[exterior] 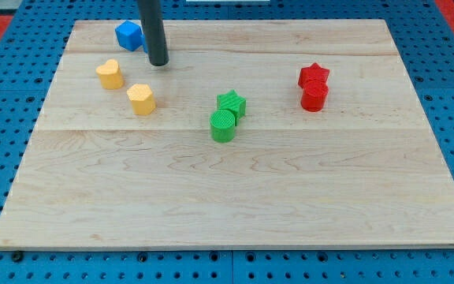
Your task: Move the hexagon to the bottom towards the left center
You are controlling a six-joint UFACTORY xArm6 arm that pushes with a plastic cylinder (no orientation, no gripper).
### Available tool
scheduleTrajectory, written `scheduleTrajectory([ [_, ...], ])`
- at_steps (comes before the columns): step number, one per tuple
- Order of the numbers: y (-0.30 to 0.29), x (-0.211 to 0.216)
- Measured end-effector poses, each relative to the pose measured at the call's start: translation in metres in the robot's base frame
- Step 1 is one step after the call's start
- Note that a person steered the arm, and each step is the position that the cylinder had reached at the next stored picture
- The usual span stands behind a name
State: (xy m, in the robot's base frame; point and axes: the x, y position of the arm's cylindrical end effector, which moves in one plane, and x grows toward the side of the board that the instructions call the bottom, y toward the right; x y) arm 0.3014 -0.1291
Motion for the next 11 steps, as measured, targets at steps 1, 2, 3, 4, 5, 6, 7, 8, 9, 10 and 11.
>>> scheduleTrajectory([
  [1,-0.048,0.016],
  [2,-0.094,0.033],
  [3,-0.045,0.031],
  [4,0.055,0.014],
  [5,0.085,0.054],
  [6,0.049,0.083],
  [7,-0.015,0.079],
  [8,-0.067,0.069],
  [9,0.024,0.037],
  [10,0.117,-0.006],
  [11,0.108,-0.057],
])
